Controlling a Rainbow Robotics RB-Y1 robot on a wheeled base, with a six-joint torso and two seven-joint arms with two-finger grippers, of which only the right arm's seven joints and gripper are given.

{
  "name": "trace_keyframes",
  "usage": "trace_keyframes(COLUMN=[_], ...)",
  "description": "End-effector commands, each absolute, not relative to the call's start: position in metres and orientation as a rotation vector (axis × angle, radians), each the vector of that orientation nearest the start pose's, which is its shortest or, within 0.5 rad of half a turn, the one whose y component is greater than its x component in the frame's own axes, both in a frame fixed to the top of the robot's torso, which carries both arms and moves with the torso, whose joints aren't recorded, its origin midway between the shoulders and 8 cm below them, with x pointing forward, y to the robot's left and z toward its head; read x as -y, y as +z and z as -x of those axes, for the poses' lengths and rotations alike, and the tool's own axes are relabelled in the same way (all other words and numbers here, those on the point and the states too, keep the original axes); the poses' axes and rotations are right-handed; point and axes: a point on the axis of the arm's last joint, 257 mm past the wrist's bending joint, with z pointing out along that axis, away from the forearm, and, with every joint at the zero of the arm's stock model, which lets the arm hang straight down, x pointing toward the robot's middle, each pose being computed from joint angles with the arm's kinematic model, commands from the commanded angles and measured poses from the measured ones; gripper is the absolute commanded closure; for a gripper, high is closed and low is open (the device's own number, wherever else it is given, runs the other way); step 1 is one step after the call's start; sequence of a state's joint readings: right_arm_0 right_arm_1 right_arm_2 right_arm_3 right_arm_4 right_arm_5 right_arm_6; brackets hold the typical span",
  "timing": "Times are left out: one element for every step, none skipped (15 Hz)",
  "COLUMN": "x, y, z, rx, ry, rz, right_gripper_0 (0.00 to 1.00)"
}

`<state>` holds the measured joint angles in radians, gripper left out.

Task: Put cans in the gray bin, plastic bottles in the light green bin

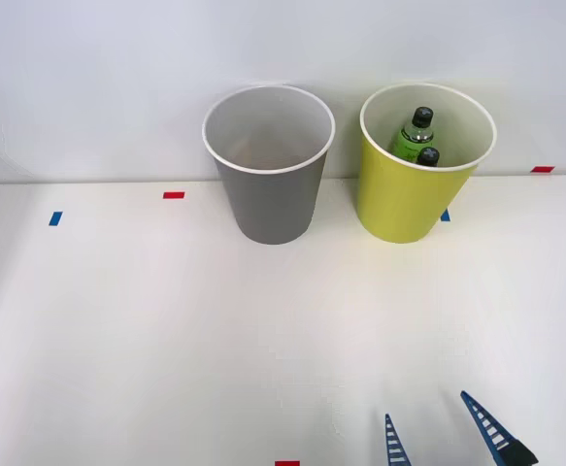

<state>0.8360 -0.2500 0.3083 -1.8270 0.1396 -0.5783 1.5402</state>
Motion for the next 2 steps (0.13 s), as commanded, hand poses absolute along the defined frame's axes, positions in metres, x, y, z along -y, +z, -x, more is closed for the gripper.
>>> trace_keyframes(x=[0.1852,0.1852], y=[-0.2993,-0.2993], z=[-0.2629,-0.2629], rx=[-1.569,-1.569], ry=[0.055,0.055], rz=[0.275,0.275], right_gripper_0=[0.0,0.0])
